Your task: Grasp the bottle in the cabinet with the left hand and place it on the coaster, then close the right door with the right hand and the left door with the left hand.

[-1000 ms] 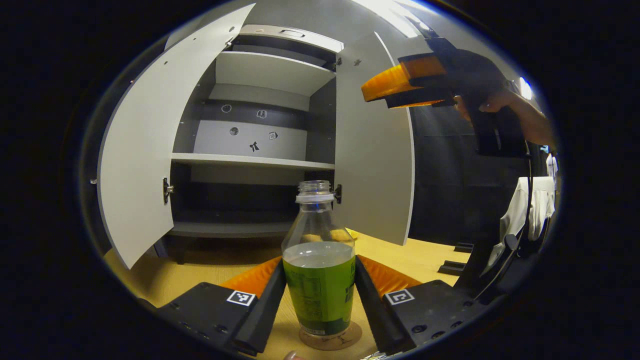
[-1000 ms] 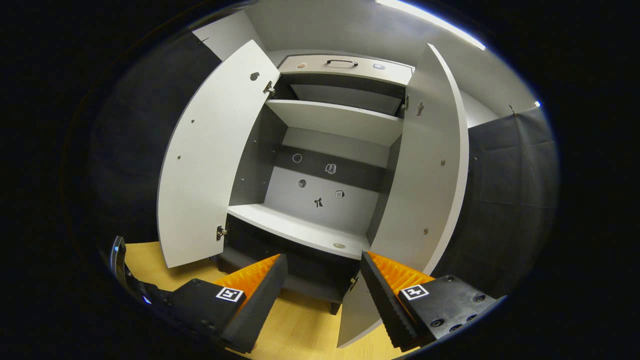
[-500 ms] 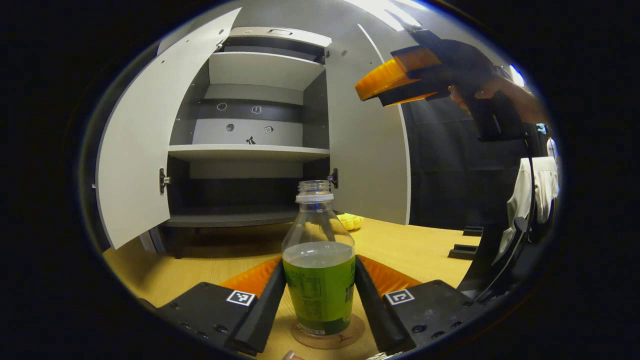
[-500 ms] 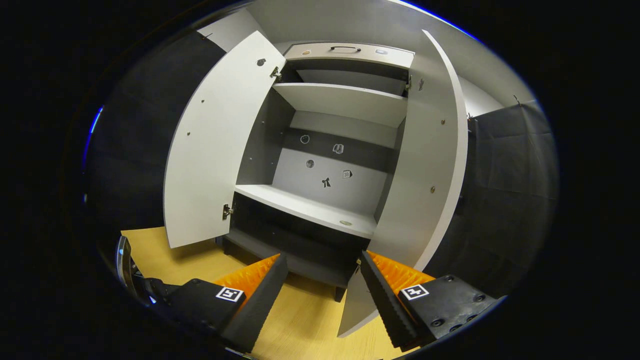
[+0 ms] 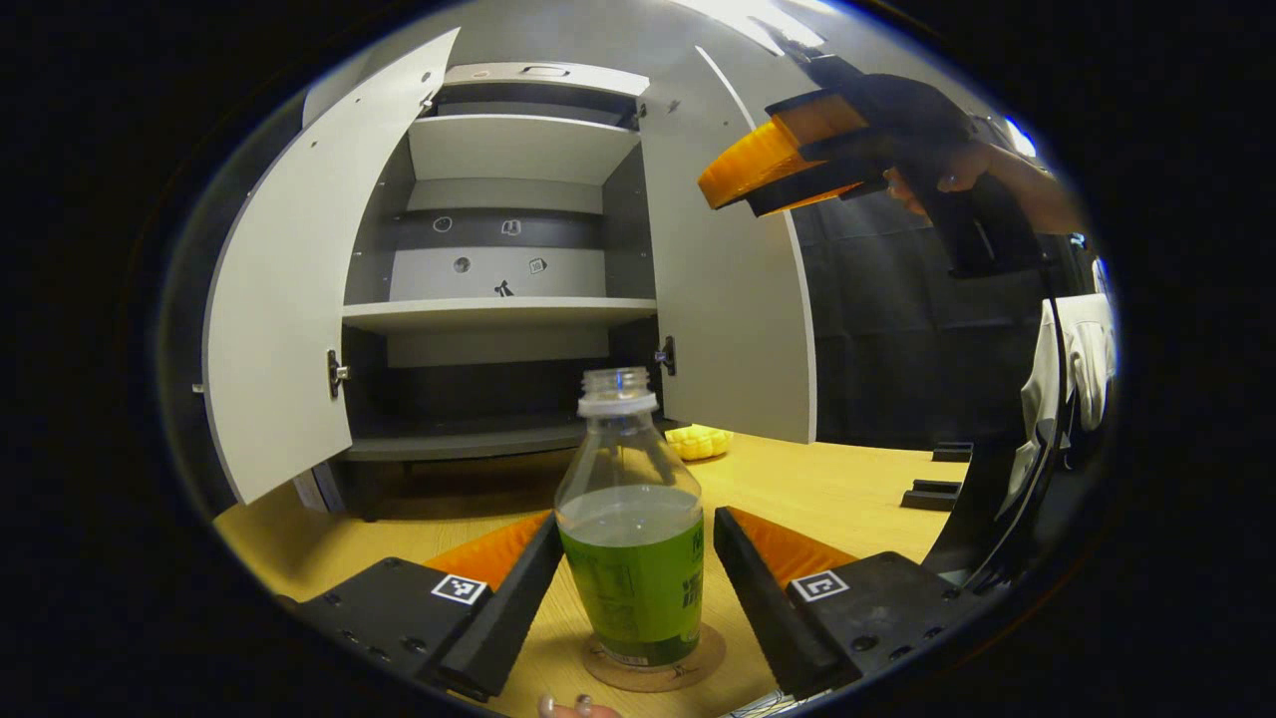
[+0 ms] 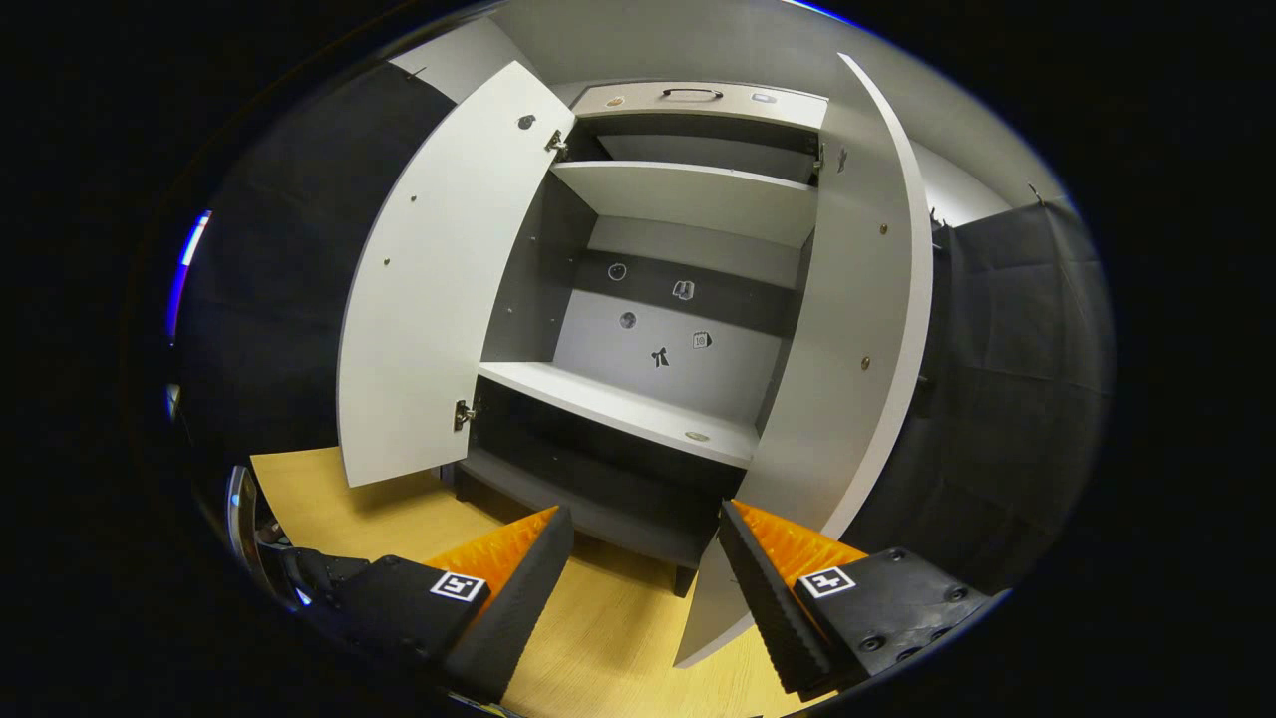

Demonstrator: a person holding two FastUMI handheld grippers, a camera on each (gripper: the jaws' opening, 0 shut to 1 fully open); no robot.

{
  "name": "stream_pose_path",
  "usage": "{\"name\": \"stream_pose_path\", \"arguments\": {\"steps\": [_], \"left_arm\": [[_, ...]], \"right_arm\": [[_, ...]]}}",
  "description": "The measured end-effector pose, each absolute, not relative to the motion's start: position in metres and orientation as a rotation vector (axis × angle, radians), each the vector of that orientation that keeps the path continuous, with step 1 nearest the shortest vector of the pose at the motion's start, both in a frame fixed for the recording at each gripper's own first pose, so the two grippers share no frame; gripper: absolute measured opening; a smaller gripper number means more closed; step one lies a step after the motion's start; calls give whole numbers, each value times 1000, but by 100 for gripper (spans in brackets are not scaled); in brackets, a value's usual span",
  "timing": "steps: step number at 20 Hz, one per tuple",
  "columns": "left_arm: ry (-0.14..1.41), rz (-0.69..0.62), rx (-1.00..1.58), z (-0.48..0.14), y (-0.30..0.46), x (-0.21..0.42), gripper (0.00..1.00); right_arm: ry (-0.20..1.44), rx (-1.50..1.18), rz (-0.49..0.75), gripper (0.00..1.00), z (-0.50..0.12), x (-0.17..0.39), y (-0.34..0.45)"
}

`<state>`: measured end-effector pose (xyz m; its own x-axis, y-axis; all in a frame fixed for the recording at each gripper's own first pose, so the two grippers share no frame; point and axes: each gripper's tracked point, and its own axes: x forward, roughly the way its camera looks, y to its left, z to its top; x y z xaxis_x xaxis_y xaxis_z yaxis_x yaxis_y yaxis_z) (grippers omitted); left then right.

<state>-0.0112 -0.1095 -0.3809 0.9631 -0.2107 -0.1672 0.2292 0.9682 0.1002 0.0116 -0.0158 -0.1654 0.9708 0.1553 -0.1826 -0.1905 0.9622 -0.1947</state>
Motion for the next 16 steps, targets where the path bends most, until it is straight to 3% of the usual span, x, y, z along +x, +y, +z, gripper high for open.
{"name": "stream_pose_path", "arguments": {"steps": [13,16], "left_arm": [[80,-295,106,-242,-113,15,94],[88,-273,90,-211,-103,13,94]], "right_arm": [[154,-153,111,98,-112,-10,-57],[136,-126,42,98,-95,-14,-90]]}}
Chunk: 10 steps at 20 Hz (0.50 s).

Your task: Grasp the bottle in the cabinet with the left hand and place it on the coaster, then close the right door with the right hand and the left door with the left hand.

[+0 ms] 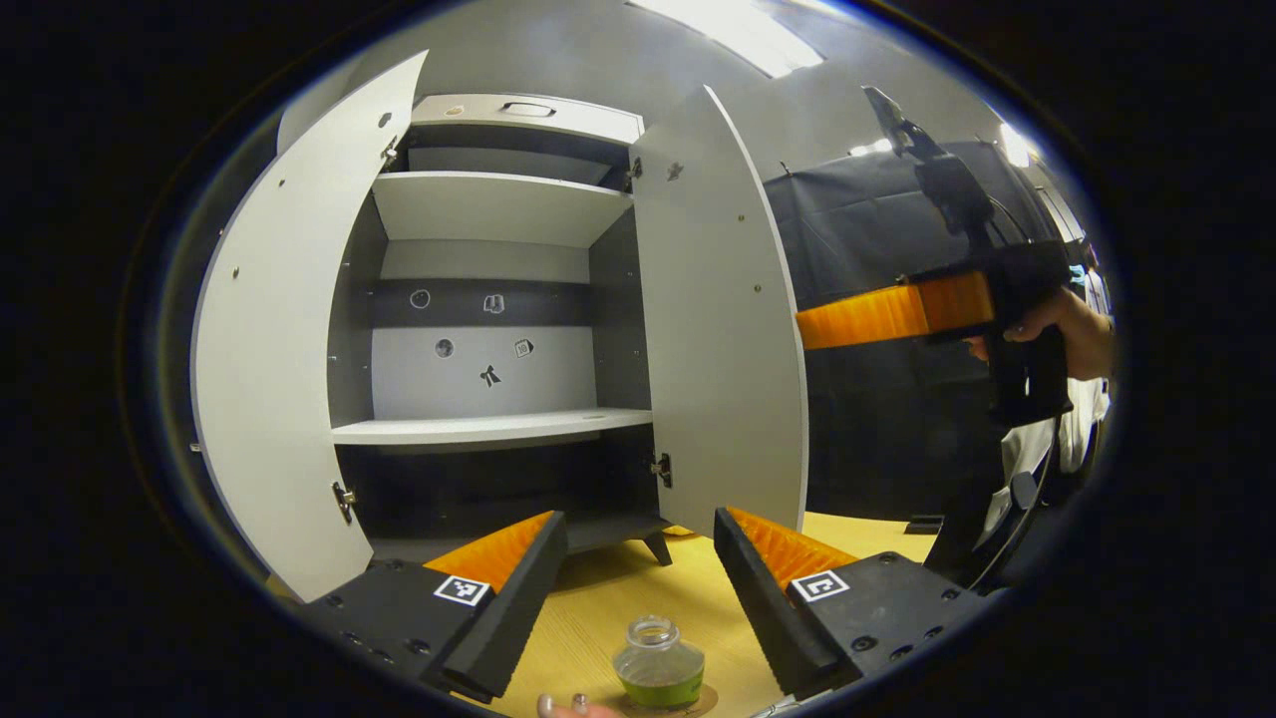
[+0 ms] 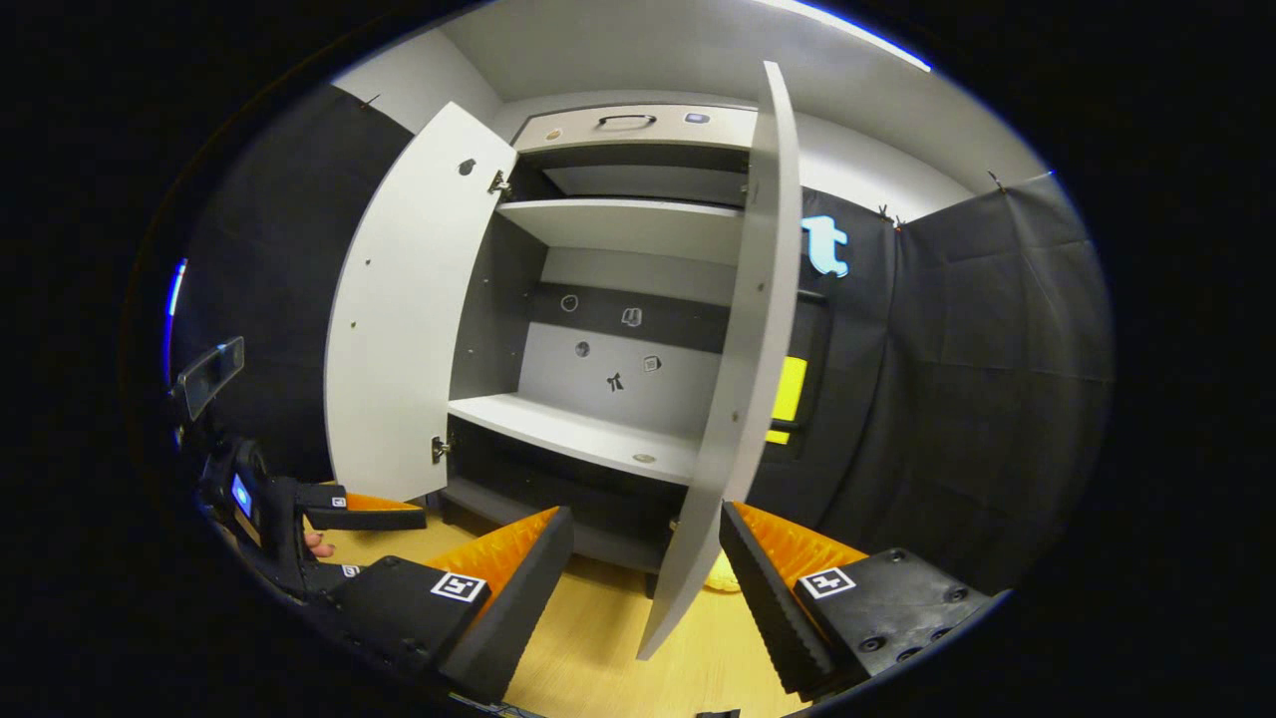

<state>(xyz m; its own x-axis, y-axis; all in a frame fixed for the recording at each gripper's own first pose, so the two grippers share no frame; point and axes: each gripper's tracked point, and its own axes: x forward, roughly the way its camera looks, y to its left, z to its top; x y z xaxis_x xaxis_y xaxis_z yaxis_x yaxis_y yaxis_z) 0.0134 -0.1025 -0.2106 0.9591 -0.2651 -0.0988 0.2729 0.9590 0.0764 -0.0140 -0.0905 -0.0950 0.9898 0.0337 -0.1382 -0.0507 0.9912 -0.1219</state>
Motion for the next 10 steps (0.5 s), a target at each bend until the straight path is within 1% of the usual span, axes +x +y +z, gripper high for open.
{"name": "stream_pose_path", "arguments": {"steps": [5,7,10], "left_arm": [[118,-142,70,-173,-61,6,94],[142,-85,66,-162,-42,-2,94],[171,11,108,-141,-8,-18,93]], "right_arm": [[132,-52,-116,98,-81,-6,-161],[133,-22,-135,98,-79,-1,-175],[106,29,-127,98,-68,11,-183]]}}
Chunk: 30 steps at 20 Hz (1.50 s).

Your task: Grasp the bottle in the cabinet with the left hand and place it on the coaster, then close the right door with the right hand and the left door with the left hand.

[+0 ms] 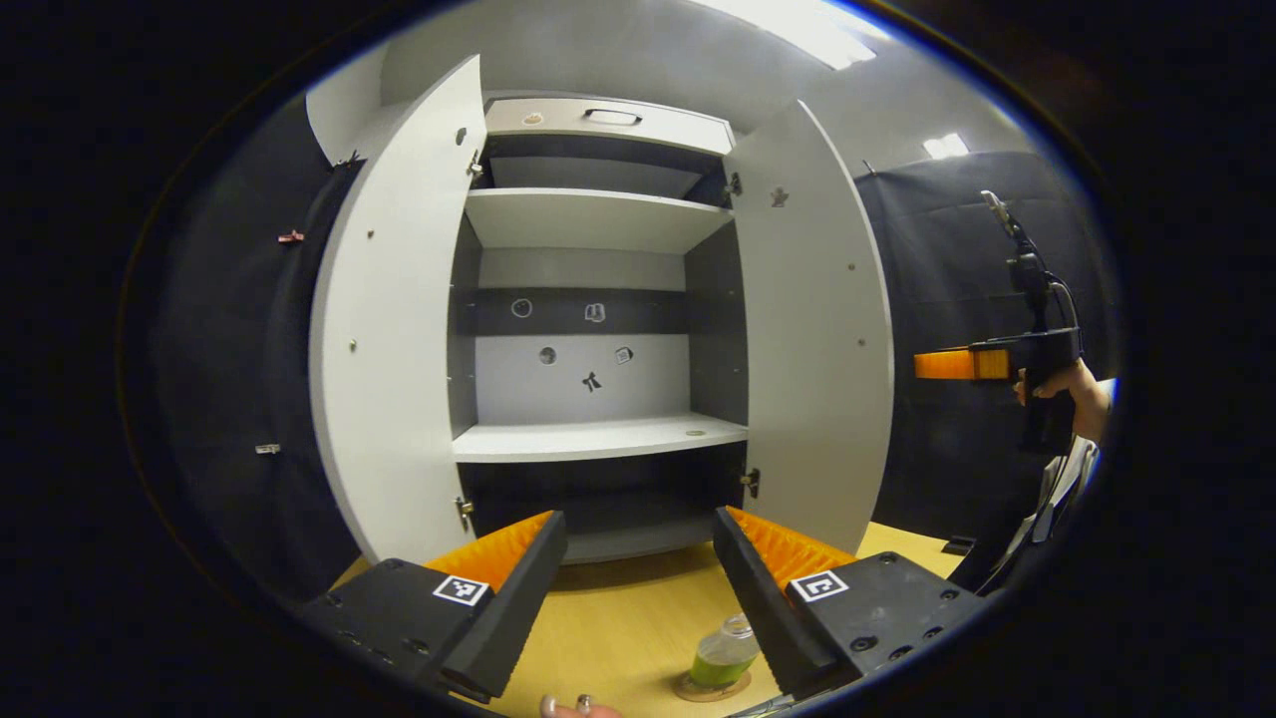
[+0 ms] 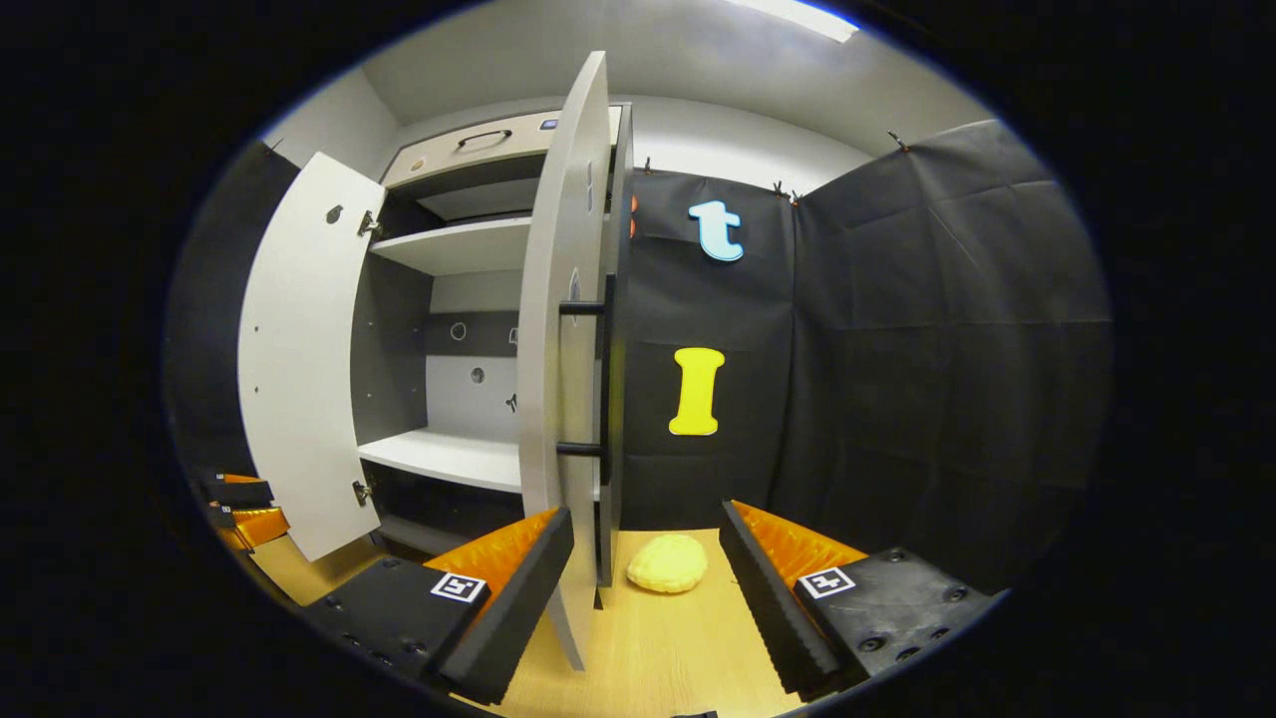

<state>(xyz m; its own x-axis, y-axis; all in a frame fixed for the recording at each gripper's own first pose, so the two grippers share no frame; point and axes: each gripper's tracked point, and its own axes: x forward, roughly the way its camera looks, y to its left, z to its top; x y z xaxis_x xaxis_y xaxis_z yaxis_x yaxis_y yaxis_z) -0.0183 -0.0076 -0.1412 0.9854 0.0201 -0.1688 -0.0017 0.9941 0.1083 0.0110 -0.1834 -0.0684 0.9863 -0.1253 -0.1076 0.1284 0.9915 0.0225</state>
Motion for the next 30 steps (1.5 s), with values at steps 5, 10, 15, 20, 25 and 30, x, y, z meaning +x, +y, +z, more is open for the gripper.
{"name": "stream_pose_path", "arguments": {"steps": [5,10,15,20,25,30], "left_arm": [[174,165,150,-105,39,-48,94],[186,289,120,-91,64,-77,94],[213,400,106,-84,89,-104,95],[204,420,96,-74,112,-101,95],[184,394,100,-64,137,-82,95],[166,369,82,-56,173,-68,95]], "right_arm": [[38,70,-69,98,-34,43,-181],[45,103,-8,96,-25,66,-181],[51,89,60,97,-24,68,-172],[56,74,65,97,-24,71,-165],[67,71,85,97,-25,76,-135],[59,70,94,98,-27,87,-97]]}}
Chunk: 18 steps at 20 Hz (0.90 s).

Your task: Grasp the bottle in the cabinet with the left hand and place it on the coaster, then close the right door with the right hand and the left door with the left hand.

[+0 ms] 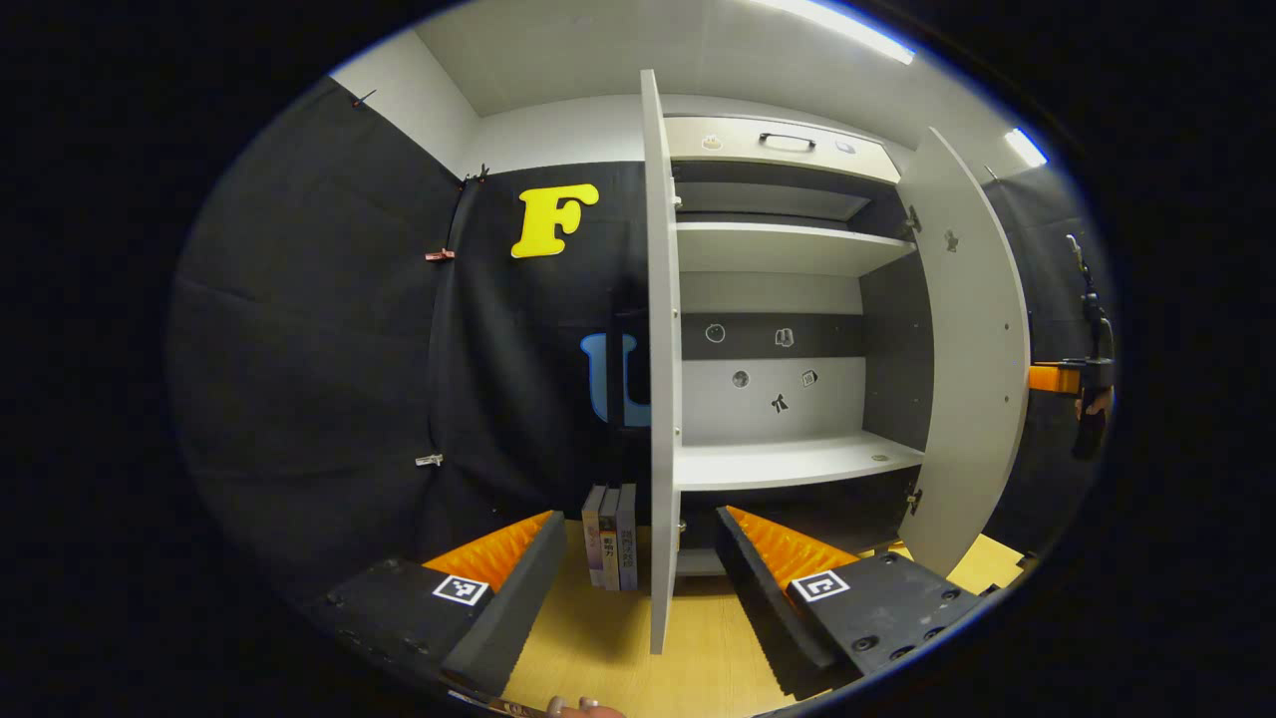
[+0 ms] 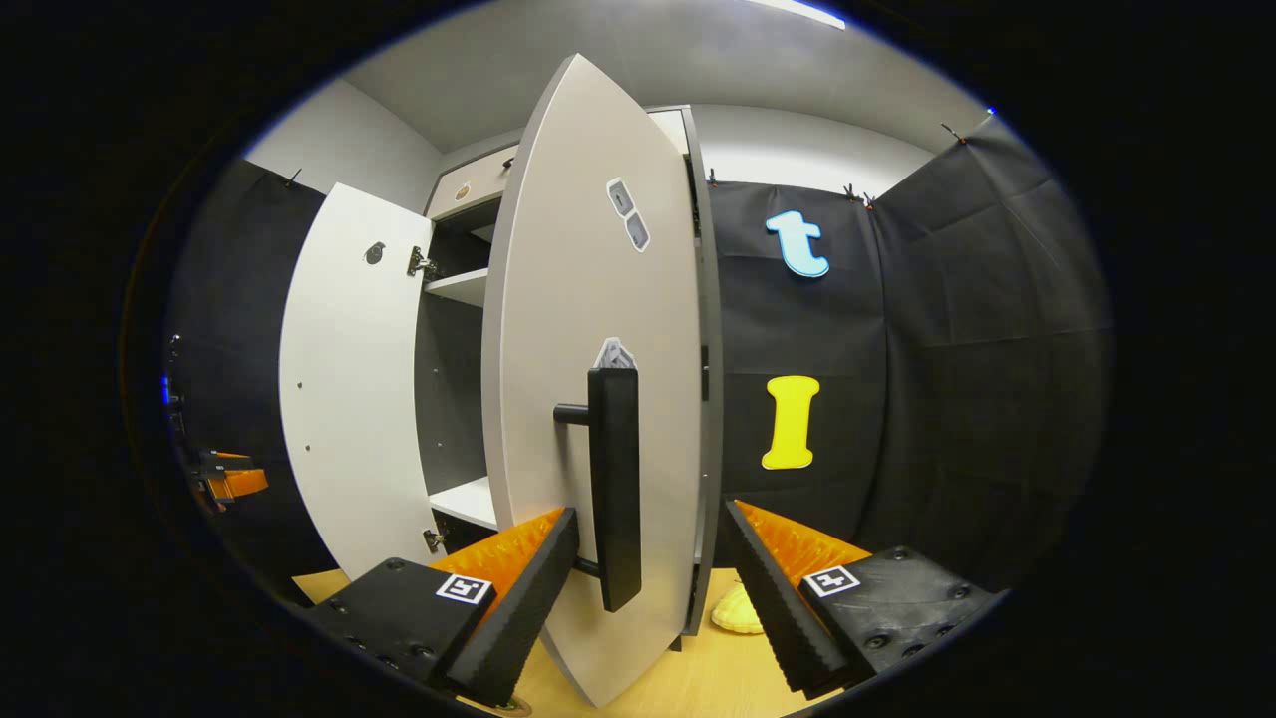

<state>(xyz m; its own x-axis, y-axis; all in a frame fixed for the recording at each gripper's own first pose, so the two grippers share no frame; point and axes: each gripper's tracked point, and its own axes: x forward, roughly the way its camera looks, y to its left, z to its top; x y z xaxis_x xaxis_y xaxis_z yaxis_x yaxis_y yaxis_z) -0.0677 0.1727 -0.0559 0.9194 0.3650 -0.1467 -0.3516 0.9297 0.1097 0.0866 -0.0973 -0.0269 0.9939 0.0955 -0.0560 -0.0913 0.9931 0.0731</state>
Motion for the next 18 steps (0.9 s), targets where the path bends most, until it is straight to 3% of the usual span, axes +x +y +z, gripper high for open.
{"name": "stream_pose_path", "arguments": {"steps": [9,18], "left_arm": [[133,282,53,-23,232,-32,94],[110,133,35,-20,229,-8,95]], "right_arm": [[52,49,21,96,-32,105,-65],[132,47,157,96,-70,137,20]]}}
